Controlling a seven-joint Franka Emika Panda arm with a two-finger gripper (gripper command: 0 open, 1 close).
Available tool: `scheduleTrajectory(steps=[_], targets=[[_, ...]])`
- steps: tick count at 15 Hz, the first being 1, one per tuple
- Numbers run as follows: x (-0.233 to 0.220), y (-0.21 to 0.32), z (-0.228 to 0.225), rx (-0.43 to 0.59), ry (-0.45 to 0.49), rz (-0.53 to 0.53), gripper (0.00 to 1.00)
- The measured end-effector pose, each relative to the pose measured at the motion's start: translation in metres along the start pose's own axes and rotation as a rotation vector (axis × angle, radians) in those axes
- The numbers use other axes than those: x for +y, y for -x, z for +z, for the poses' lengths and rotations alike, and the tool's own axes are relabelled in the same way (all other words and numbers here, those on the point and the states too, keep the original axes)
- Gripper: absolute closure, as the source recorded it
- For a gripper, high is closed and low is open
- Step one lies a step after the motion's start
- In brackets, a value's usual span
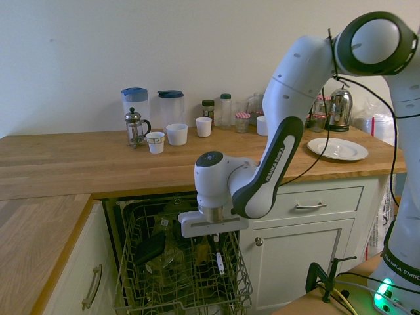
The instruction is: Put the spoon in the dishwasher
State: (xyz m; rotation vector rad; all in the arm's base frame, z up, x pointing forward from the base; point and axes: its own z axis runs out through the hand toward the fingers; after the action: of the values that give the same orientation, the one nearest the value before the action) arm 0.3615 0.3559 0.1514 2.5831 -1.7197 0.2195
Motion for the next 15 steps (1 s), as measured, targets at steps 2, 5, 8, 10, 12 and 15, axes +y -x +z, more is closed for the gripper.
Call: scheduleTrajectory(steps=[2,5,8,10,12,15], targets=[[-0.011,-0.001,0.027,0.004,0.011,0.012,1.00],[-0.018,0.001,0.054,0.009,0.028,0.021,1.00],[-0.025,0.008,0.065,0.005,0.033,0.006,0.00],[-0.029,0.009,0.065,0.007,0.030,0.003,0.00],[-0.030,0.007,0.065,0.014,0.029,0.001,0.00],[-0.031,0.007,0.065,0.018,0.028,0.000,0.00]])
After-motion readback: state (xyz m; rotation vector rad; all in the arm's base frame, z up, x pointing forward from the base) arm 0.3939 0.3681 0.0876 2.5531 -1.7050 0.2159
